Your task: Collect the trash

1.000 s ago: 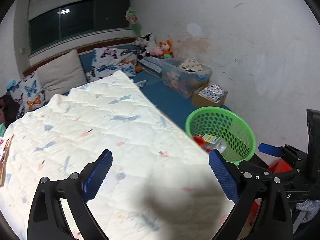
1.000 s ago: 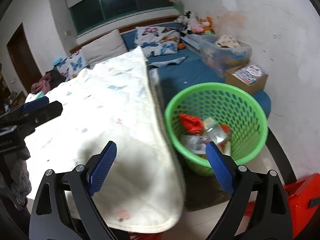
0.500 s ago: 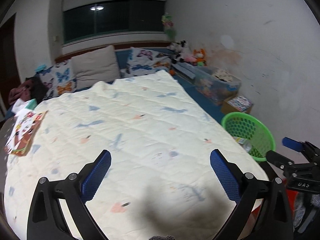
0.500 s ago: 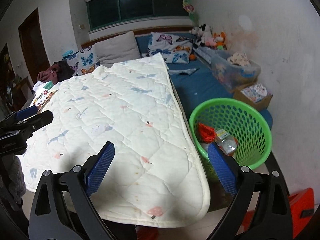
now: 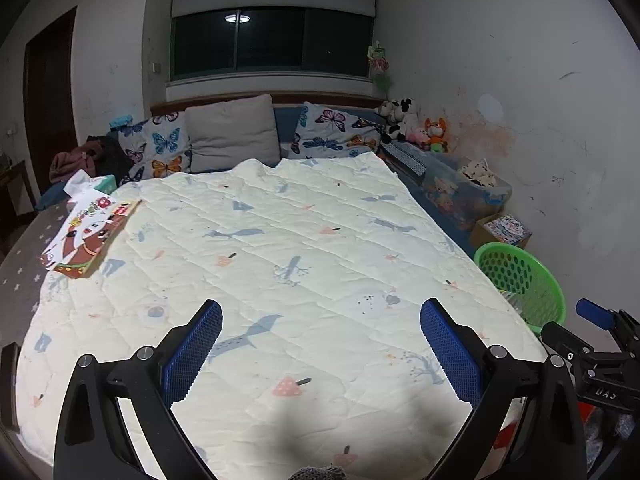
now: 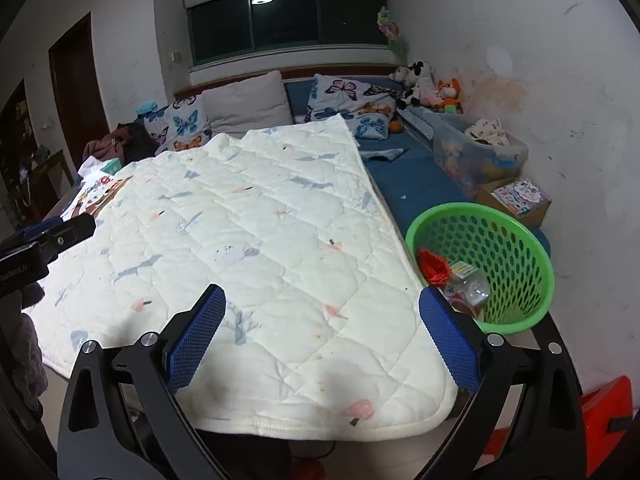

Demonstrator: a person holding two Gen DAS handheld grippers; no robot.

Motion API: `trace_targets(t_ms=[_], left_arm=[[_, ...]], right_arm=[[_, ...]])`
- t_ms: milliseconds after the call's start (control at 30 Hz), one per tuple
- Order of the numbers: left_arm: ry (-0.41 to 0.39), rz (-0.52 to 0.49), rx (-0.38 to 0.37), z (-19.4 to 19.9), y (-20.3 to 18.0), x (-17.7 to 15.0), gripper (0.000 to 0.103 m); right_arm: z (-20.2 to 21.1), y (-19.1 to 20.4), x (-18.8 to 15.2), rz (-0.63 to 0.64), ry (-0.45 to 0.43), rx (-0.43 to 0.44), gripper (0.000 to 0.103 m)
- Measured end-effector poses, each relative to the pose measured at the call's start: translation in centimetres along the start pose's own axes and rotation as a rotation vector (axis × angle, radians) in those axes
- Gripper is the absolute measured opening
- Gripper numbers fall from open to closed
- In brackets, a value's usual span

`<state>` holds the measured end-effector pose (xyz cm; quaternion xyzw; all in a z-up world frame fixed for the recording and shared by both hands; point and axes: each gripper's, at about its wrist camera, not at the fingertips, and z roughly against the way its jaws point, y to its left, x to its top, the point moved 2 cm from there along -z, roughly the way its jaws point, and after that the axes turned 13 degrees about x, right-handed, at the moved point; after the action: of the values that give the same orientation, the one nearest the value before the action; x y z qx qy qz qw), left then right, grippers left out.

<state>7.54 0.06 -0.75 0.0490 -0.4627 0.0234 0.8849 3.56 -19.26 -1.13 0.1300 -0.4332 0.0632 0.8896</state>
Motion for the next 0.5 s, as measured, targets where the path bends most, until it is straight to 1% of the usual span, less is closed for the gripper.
trace_targets(t_ms=[100,333,500], left_arm=[[-0.010,0.016,-0.007,0.5,0.4,-0.1,0.096],[-0.039,0.014,0.038,1.2,0.6,-1.0,0.096],[-0.021,0.039,0.051,1.1,1.3,-1.6,0.096]], right_arm=[[0.2,0.2,-0.1,-0.002,-0.005,-0.001,0.097],[0.4,0.9,-0.5,0.008,-0.006,0.006,0.097],[0.9,0.9,-0.7,0.005,-0.015,0.012,0.097]])
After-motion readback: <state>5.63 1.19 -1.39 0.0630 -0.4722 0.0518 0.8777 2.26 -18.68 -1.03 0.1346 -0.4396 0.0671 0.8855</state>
